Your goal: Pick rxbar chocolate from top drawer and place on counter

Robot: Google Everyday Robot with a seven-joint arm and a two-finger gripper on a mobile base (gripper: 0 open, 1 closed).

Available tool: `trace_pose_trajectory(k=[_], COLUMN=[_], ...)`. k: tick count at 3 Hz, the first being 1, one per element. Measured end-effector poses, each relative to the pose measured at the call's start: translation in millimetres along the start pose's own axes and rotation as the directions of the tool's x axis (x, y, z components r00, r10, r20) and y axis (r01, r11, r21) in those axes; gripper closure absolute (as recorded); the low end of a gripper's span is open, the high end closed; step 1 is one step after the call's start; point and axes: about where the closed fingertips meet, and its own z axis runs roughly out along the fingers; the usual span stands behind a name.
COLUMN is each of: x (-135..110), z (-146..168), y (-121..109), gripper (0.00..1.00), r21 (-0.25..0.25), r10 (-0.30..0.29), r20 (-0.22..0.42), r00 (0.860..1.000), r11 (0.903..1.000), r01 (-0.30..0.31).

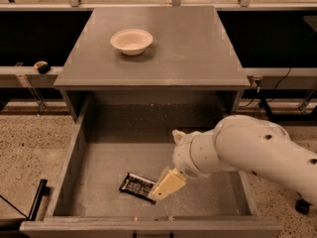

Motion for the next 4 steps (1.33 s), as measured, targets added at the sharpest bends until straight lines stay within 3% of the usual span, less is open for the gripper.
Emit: trace_pose_trajectory(k=[1,3,4], x=[-11,4,16], z=[-4,69,101], y=[-14,11,14], gripper=[0.00,0.00,0.00], r21=[0.050,-0.078,-0.071], r10=[-0.039,-0.090,-0.111], r20=[0.018,0.037,0.041], r00=[0.999,0.995,0.993], r11=[0.9980,0.9926,0.9910], r01=[0.038,0.093,0.114])
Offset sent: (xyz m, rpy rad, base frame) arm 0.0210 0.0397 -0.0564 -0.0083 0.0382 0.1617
